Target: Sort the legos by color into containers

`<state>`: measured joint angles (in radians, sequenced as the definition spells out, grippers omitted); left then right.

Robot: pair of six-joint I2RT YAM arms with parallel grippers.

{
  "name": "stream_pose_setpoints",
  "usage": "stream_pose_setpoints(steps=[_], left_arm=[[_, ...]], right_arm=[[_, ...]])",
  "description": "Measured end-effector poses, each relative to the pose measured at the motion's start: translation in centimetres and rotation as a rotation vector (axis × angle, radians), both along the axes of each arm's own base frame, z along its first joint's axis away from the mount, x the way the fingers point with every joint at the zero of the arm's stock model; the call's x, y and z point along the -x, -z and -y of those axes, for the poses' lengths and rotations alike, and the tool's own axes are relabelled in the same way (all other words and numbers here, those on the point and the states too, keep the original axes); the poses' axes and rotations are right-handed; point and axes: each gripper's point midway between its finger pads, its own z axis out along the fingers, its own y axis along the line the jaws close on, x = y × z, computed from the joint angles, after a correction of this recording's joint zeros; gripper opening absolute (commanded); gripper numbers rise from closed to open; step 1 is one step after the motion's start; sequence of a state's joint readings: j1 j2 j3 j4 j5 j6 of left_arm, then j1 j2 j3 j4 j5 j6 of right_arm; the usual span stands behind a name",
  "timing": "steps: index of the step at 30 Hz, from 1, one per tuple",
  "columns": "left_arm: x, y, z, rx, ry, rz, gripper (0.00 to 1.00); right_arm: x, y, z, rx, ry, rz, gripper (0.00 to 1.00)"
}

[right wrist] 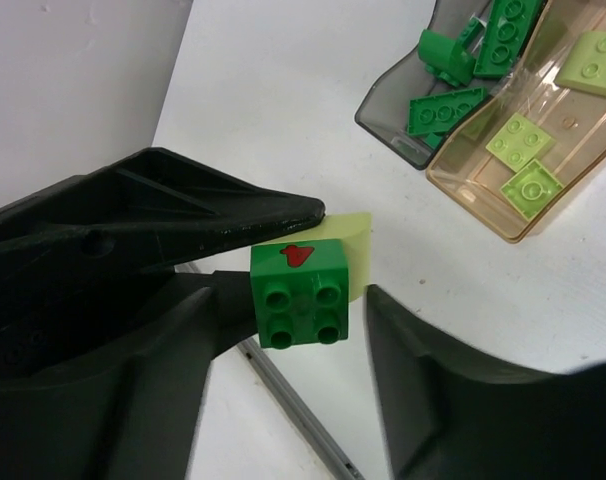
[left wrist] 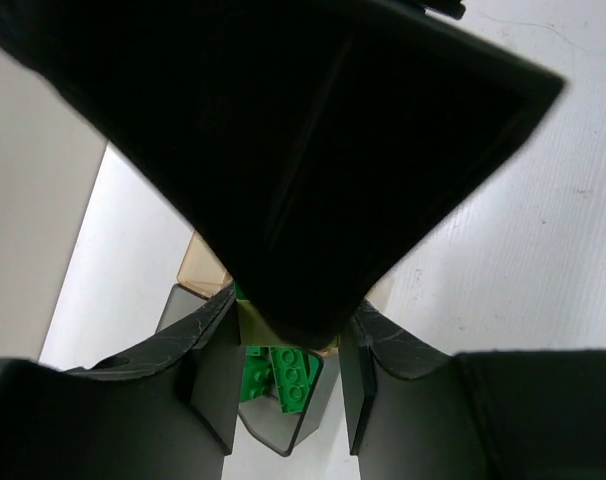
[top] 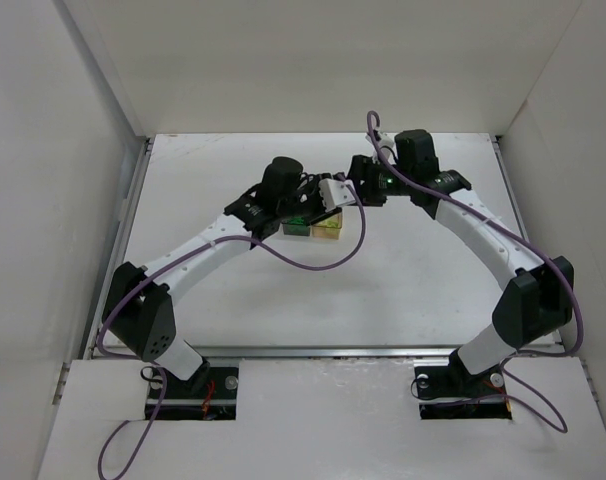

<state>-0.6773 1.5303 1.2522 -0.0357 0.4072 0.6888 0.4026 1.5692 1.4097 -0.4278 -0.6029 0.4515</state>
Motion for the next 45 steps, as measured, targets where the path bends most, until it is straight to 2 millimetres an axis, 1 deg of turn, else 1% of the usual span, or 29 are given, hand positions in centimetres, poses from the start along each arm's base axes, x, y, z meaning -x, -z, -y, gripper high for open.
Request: stream_pose_setpoints(steps=[1,3,4,6,7,9,10,13,14,16,17,23,28,29,30,31,33,36,38,39,40,42,44,45], left_arm=[[0.0,0.0,-0.1,0.0,-0.004,-0.002,0.0],[-0.2,0.1,-0.3,0.001,-0.017,-0.008,0.0],[-0.3,0.1,-0.3,0.002,-0.022,-0.01,0.0],[-0.3,0.2,-0.4,0.001,-0.028,-0.013,0.0],[-0.4,0.2,-0.5,0.001,-0.031,-0.015,0.0],[-0.5,0.3,-0.6,0.001,-0.037,-0.018,0.0],[-0.4,0.5,-0.7,-0.001,-0.039,-0.021,0.0],[-0.4,0.5,-1.0,0.003,-0.043,-0.026,0.0],[-0.4,0.4,-1.0,0.004,-0.044,-0.027,0.0],[-0.4,0.4,-1.0,0.005,-0.045,-0.026,0.0],[-0.4,0.4,-1.0,0.005,-0.046,-0.027,0.0],[-0.2,0.5,-1.4,0.008,-0.055,-0.018,0.0],[0.2,0.8,-2.2,0.011,-0.073,-0.006,0.0],[0.2,1.6,-3.0,-0.008,-0.091,-0.021,0.0],[0.1,2.9,-4.2,-0.037,-0.12,-0.048,0.0],[-0.1,3.5,-4.8,-0.052,-0.139,-0.06,0.0],[-0.6,5.1,-6.8,-0.093,-0.194,-0.1,0.0],[-1.5,6.1,-9.1,-0.117,-0.269,-0.132,0.0],[-2.1,6.3,-10.2,-0.116,-0.311,-0.145,0.0],[-2.3,6.4,-10.7,-0.114,-0.328,-0.151,0.0],[-2.4,6.6,-11.0,-0.113,-0.34,-0.157,0.0],[-2.6,7.0,-11.7,-0.113,-0.37,-0.172,0.0],[-2.6,7.4,-12.4,-0.116,-0.395,-0.187,0.0],[-2.7,7.5,-12.7,-0.115,-0.406,-0.19,0.0]], right_arm=[[0.0,0.0,0.0,0.001,-0.001,0.001,0.73],[0.0,0.1,0.0,0.004,-0.003,0.003,0.73],[0.1,0.1,0.0,0.005,-0.003,0.002,0.7],[0.1,0.2,0.1,0.008,-0.004,0.001,0.61],[0.1,0.2,0.1,0.009,-0.003,0.0,0.54],[0.1,0.2,0.1,0.011,-0.002,0.0,0.47],[0.1,0.2,0.1,0.012,-0.003,0.0,0.38],[0.1,0.4,0.2,0.019,-0.001,-0.001,0.21],[0.1,0.4,0.2,0.018,0.0,-0.001,0.11],[0.1,0.3,0.2,0.016,-0.001,-0.001,0.02],[0.1,0.3,0.2,0.015,-0.002,-0.002,0.0],[0.1,0.3,0.1,0.012,0.001,-0.007,0.0],[0.0,0.3,0.1,0.003,0.015,-0.027,0.0],[-0.4,0.2,0.3,0.006,0.035,-0.025,0.0],[-1.2,0.0,0.6,0.008,0.063,-0.022,0.0],[-2.1,-0.3,0.9,0.006,0.088,-0.014,0.0],[-3.9,-1.0,1.2,-0.006,0.135,0.006,0.0],[-6.0,-1.2,1.1,-0.034,0.179,0.018,0.0],[-7.2,-0.5,0.3,-0.046,0.185,0.004,0.0],[-7.9,0.2,-0.3,-0.046,0.184,-0.007,0.0],[-8.5,1.0,-1.0,-0.043,0.183,-0.023,0.0],[-9.8,3.2,-2.9,-0.03,0.167,-0.061,0.01],[-10.7,5.7,-4.9,-0.012,0.147,-0.101,0.09],[-10.9,7.1,-5.9,-0.002,0.137,-0.122,0.19]])
